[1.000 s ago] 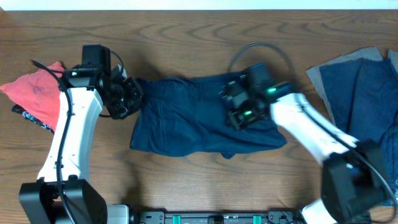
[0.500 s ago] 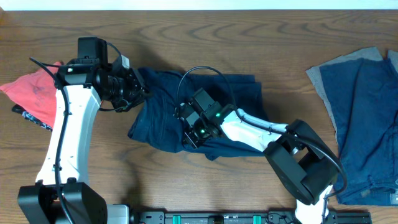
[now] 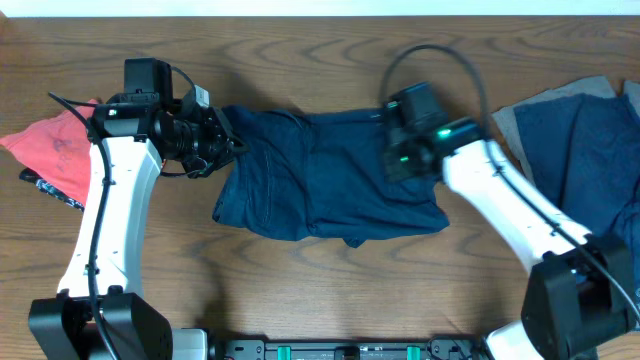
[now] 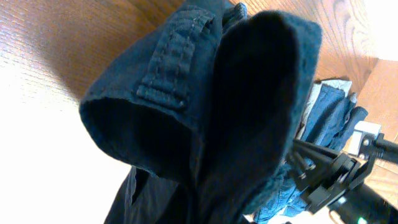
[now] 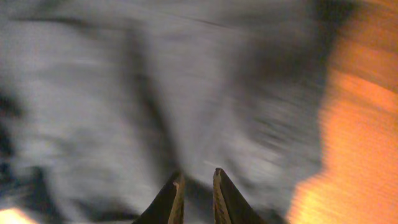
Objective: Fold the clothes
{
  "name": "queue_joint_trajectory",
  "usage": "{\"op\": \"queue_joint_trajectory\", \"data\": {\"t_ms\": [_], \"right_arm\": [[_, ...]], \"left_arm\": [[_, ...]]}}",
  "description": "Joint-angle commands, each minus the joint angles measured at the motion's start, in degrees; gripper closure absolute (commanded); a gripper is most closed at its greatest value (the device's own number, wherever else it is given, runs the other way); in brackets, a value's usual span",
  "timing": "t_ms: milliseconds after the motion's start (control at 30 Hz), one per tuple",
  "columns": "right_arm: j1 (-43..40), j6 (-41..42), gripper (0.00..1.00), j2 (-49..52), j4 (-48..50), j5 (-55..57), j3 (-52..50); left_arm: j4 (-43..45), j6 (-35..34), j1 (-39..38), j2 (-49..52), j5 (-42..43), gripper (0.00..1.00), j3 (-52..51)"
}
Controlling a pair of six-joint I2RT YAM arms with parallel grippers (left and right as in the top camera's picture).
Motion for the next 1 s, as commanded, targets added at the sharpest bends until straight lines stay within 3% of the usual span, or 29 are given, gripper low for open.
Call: {"op": "queue_joint_trajectory", "data": {"t_ms": [0, 367, 700, 967], "right_arm": [[-4.09, -1.73, 0.86, 2.19, -1.01, 3.08, -2.36], [-6.29, -2.51, 0.87, 10.16, 6.97, 0.37, -10.36], [-0.83, 1.40, 0.88, 13.00, 9.66, -3.04, -11.34], [2.56, 5.14, 0.88, 13.00, 9.62, -3.02, -11.34]], "left_arm": [[0.17, 0.35, 0.20, -1.20, 0.81, 0.94, 1.68], [1.29, -3.32, -3.80, -1.20, 0.87, 0.94, 1.68], [14.73, -17.38, -17.73, -1.03, 0.57, 0.94, 1.68], [19.82, -24.46, -30.45, 0.68, -16.22, 0.94, 1.62]]}}
